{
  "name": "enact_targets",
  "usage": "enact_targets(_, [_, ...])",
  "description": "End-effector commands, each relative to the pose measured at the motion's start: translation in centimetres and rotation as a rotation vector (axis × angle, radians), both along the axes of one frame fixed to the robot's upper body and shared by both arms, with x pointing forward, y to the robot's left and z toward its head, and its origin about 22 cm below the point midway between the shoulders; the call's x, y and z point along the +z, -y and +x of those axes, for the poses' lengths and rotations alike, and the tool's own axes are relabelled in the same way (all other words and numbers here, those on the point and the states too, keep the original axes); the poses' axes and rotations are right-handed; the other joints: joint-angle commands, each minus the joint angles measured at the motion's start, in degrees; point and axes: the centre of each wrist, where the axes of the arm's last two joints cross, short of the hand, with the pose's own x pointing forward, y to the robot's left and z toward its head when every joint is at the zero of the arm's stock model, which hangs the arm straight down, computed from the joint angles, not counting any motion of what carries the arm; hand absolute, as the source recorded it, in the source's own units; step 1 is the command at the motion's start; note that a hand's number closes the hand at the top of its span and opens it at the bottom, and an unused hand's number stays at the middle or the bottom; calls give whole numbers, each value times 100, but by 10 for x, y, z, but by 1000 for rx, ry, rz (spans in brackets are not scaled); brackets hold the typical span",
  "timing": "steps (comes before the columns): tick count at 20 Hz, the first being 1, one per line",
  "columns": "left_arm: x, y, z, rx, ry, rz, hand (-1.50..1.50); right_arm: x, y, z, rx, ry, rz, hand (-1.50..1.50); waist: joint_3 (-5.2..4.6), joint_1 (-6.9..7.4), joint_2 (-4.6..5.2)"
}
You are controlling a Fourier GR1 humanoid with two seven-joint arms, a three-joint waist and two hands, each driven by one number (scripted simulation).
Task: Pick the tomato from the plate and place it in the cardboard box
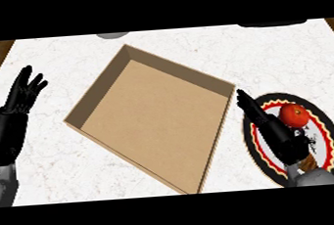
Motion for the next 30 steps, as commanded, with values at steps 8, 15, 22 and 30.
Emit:
enact_targets(8, [-51,-8,-24,173,-285,17,0,78,145,37,-759,300,-432,150,-81,-133,166])
enact_targets(15, [-57,27,-34,178,-354,15,0,45,122,44,-1019,371,-119,-150,-21,-3,41])
enact_targets(22, [-65,20,-30,192,-355,11,0,73,168,19,-776,134,-638,-150,-44,-32,39])
enact_targets(30, [-62,31,-30,174,-355,10,0,136,153,29,-458,-265,-922,-150,-52,64,34])
